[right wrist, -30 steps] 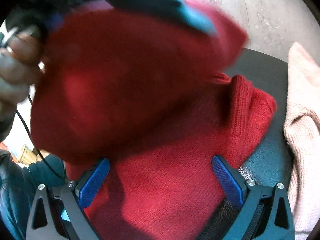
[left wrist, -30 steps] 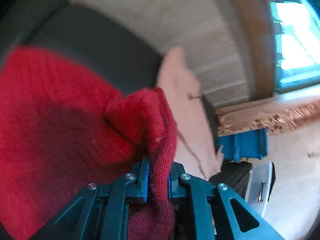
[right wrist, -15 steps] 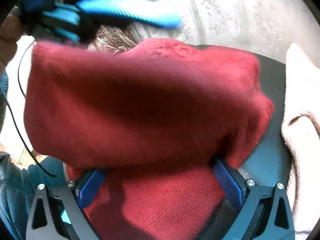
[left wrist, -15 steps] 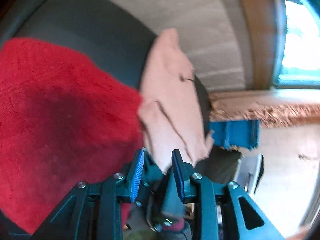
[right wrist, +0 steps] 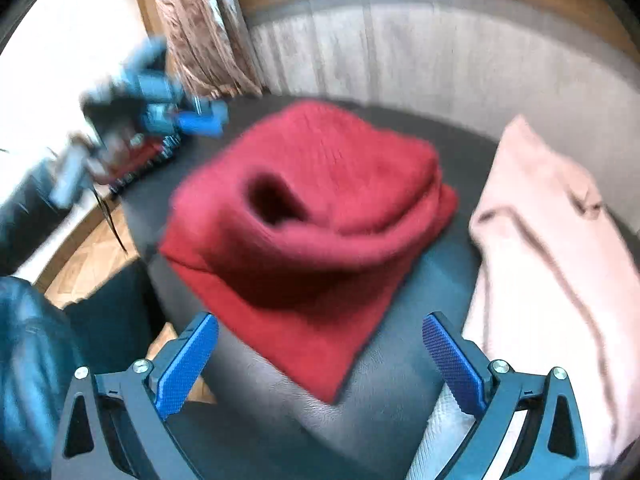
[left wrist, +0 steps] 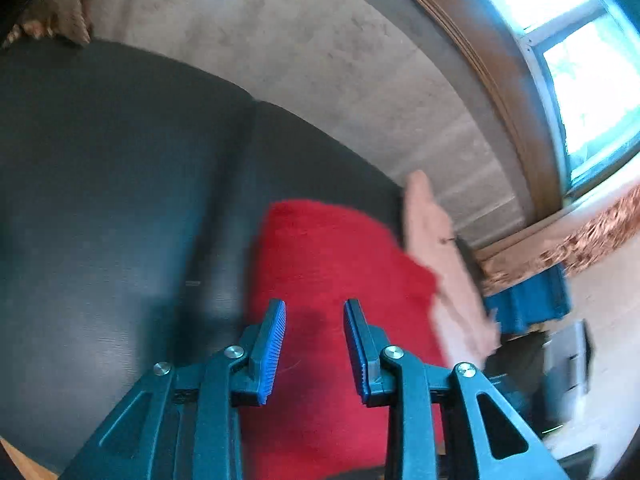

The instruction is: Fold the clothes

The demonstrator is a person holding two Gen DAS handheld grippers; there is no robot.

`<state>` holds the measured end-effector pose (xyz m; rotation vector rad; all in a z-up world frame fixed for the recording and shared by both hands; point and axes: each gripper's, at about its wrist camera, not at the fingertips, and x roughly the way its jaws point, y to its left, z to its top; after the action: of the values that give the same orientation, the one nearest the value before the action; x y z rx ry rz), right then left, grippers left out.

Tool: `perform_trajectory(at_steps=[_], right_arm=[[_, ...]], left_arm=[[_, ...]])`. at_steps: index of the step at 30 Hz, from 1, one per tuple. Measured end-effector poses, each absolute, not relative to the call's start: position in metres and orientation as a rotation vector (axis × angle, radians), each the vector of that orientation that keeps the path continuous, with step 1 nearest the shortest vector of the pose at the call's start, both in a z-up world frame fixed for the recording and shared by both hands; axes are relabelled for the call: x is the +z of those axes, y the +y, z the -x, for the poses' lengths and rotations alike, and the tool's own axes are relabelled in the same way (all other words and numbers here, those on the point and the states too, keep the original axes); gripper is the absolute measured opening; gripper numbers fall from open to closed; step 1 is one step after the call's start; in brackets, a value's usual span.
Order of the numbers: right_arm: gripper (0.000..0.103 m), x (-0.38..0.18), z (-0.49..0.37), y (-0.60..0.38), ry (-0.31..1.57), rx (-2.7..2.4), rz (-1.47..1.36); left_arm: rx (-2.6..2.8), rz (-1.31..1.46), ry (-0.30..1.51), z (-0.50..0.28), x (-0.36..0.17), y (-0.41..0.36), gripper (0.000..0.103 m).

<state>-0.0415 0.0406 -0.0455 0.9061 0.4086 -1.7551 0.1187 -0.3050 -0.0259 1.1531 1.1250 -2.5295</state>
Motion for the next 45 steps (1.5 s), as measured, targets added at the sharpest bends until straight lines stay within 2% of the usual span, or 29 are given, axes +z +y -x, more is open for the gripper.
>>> perform_trajectory(at_steps=[4,7,8,9,11,13,16,20,22,24,25,26,28,29,35,39,43,45], right_arm=[[0.103,-0.011,0.026,0.029,0.263,-1.647,-0.897],[0.103,-0.028,0.034,-0.010,0.196,-1.556,-1.015],[0.095,-0.043,0.039,-0.024,0.183,-1.527,-1.084],[0.085,-0.057,0.043,-0.037,0.176,-1.501,-1.152],[0.007,-0.082,0.049,-0.053,0.208,-1.479,-1.269],[0.008,-0.087,0.044,-0.043,0.212,-1.516,-1.296],[0.008,-0.081,0.037,-0.006,0.061,-1.587,-1.268],[0.009,-0.129,0.026,0.020,-0.028,-1.617,-1.386],[0.012,-0.135,0.026,0.032,-0.171,-1.606,-1.360],[0.024,-0.129,0.027,0.043,-0.246,-1.609,-1.346],[0.041,-0.120,0.026,0.049,-0.252,-1.621,-1.323],[0.063,-0.110,0.027,0.055,-0.255,-1.645,-1.291],[0.089,-0.086,0.030,0.069,-0.276,-1.703,-1.209],[0.094,-0.080,0.032,0.073,-0.291,-1.730,-1.180],[0.094,-0.058,0.059,0.064,-0.337,-1.860,-1.095],[0.093,-0.078,0.079,0.036,-0.386,-1.910,-1.161],[0.080,-0.098,0.095,0.028,-0.436,-1.917,-1.214],[0.060,-0.105,0.100,0.028,-0.476,-1.907,-1.221]], left_arm=[[-2.604,-1.150,1.130,-0.132,-0.046,-0.289,0.029],[-2.669,-1.175,1.048,-0.132,-0.054,-0.268,0.029],[-2.695,-1.173,1.006,-0.131,-0.054,-0.260,0.029],[-2.723,-1.163,0.961,-0.129,-0.053,-0.252,0.029],[-2.780,-1.145,0.905,-0.125,-0.049,-0.245,0.029],[-2.839,-1.133,0.871,-0.121,-0.046,-0.237,0.029],[-2.919,-1.128,0.819,-0.113,-0.044,-0.224,0.029],[-2.924,-1.283,0.729,-0.094,-0.066,-0.202,0.029],[-2.927,-1.281,0.727,-0.094,-0.068,-0.202,0.029],[-2.929,-1.279,0.725,-0.094,-0.070,-0.202,0.029],[-2.930,-1.278,0.723,-0.094,-0.071,-0.203,0.029],[-2.931,-1.277,0.722,-0.094,-0.072,-0.203,0.029],[-2.933,-1.275,0.720,-0.094,-0.074,-0.203,0.029],[-2.934,-1.274,0.719,-0.094,-0.075,-0.203,0.029],[-2.938,-1.256,0.663,-0.097,-0.076,-0.197,0.029],[-2.937,-1.255,0.715,-0.100,-0.078,-0.202,0.029],[-2.948,-1.246,0.735,-0.100,-0.079,-0.203,0.029],[-2.954,-1.239,0.736,-0.100,-0.080,-0.204,0.029]])
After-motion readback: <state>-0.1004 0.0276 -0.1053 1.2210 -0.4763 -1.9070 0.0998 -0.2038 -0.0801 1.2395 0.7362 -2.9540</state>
